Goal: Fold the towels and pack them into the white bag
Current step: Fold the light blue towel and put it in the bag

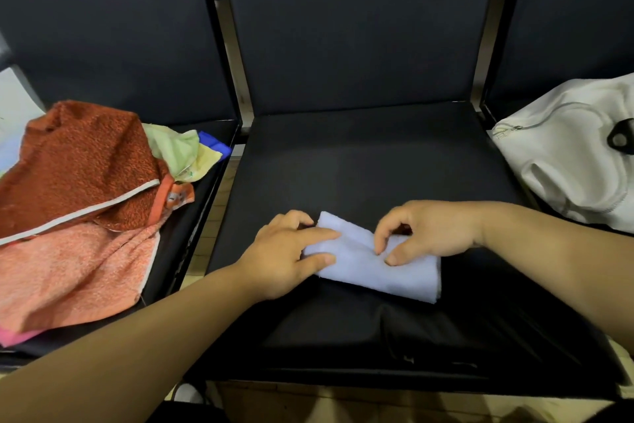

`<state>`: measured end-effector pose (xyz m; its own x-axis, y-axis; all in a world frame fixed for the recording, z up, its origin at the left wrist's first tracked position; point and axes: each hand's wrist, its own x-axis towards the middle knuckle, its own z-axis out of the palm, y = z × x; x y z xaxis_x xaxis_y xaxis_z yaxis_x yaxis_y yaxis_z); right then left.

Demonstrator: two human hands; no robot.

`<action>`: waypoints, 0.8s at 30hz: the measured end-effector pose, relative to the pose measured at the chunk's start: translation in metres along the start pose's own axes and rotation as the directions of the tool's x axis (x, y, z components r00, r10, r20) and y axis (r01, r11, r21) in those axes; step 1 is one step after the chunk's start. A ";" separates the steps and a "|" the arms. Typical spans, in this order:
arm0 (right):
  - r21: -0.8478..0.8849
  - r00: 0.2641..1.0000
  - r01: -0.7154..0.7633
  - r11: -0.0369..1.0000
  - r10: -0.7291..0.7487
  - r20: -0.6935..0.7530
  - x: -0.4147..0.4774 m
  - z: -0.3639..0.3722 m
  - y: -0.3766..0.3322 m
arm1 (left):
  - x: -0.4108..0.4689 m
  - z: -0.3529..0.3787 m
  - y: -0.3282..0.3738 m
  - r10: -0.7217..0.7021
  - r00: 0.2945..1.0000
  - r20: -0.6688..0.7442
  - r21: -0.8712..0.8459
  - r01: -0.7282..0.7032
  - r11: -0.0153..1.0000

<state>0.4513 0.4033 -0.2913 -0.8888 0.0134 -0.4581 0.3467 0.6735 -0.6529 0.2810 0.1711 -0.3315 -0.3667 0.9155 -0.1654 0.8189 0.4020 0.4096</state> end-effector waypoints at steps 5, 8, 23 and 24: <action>0.176 0.995 -0.070 0.982 0.055 0.086 0.013 -0.001 -0.014 | 0.000 -0.001 0.003 0.000 1.000 0.022 0.011 0.000 1.000; 0.262 0.968 -0.146 0.954 0.083 0.237 0.016 0.000 -0.015 | -0.002 -0.002 0.003 0.015 1.000 0.020 0.032 -0.016 0.999; 0.543 0.993 0.040 0.839 0.027 -0.115 -0.049 -0.022 -0.005 | 0.023 -0.018 0.060 -0.009 0.997 0.076 -0.614 0.054 0.788; 0.540 0.985 0.072 0.838 0.024 -0.170 -0.064 -0.031 -0.003 | 0.031 -0.021 0.081 -0.001 0.998 0.062 -0.722 0.045 0.691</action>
<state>0.4977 0.4234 -0.2409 -0.9181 0.1548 -0.3649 0.3883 0.1661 -0.9065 0.3267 0.2316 -0.2844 -0.3396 0.9143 -0.2208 0.2307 0.3086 0.9228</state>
